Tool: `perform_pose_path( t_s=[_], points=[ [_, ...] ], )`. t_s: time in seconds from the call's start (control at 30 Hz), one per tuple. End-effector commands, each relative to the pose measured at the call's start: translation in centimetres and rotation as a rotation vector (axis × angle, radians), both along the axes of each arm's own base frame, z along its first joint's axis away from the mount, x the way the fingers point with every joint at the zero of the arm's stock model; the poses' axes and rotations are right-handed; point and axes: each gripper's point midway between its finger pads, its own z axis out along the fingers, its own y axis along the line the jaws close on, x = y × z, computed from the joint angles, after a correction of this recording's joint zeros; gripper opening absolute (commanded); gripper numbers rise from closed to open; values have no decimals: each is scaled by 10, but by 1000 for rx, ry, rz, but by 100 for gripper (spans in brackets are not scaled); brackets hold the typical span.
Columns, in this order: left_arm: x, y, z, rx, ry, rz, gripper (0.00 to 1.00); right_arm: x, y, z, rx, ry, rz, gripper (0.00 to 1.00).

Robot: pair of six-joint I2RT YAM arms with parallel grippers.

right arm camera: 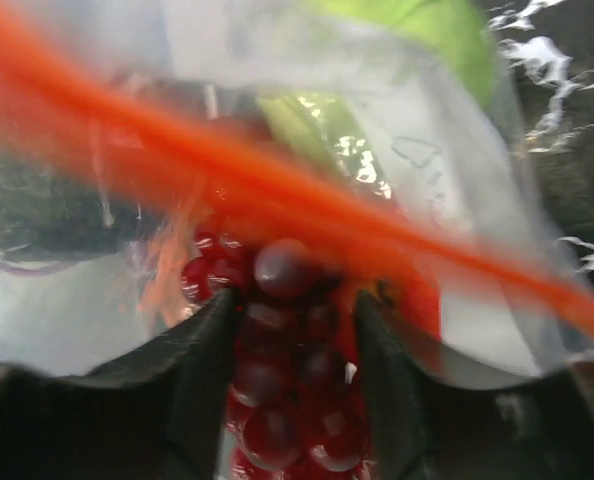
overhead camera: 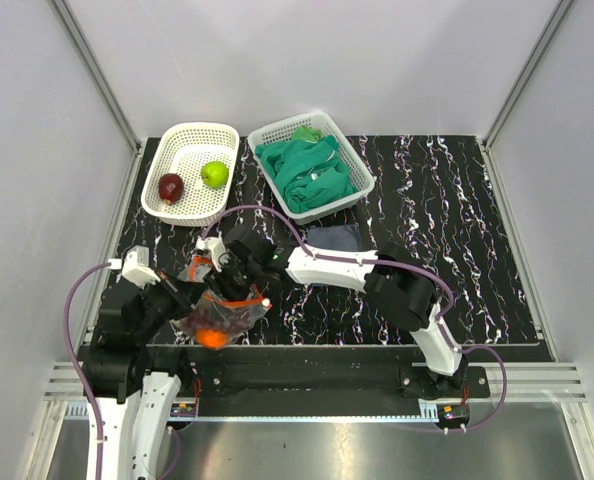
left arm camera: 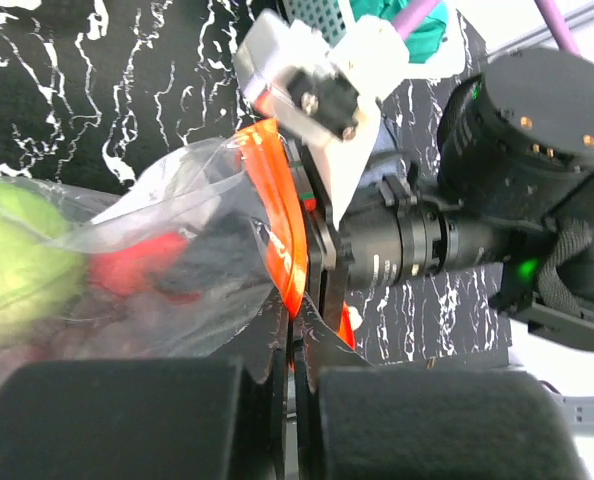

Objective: Open the zip-top bag and remove the fake food

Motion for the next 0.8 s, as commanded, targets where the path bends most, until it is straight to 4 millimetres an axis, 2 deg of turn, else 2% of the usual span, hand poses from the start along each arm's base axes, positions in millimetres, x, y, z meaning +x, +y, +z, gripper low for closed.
perform_pose_path(
  t_s=[0.0, 0.07, 0.13, 0.17, 0.3, 0.4, 0.57, 0.77],
  points=[
    [6, 8, 16, 30, -65, 40, 0, -23, -13, -45, -131, 30, 7, 47],
    [6, 10, 17, 39, -66, 49, 0, -18, -12, -30, -106, -6, -17, 39],
    [8, 14, 18, 47, -68, 68, 0, -14, -12, -12, -76, -31, -35, 35],
    [9, 15, 18, 48, -67, 75, 0, -11, -10, -5, -64, -46, -44, 29],
    [12, 25, 22, 53, -74, 148, 0, -2, -5, 26, -4, -92, -71, 17],
    [13, 32, 30, 59, -94, 186, 0, 0, -2, 53, 47, -123, -71, 11],
    [13, 38, 40, 69, -120, 222, 0, 5, -1, 75, 90, -143, -78, 3],
    [19, 38, 33, 81, -94, 215, 0, 7, 1, 107, 148, -140, -92, 1]
  ],
)
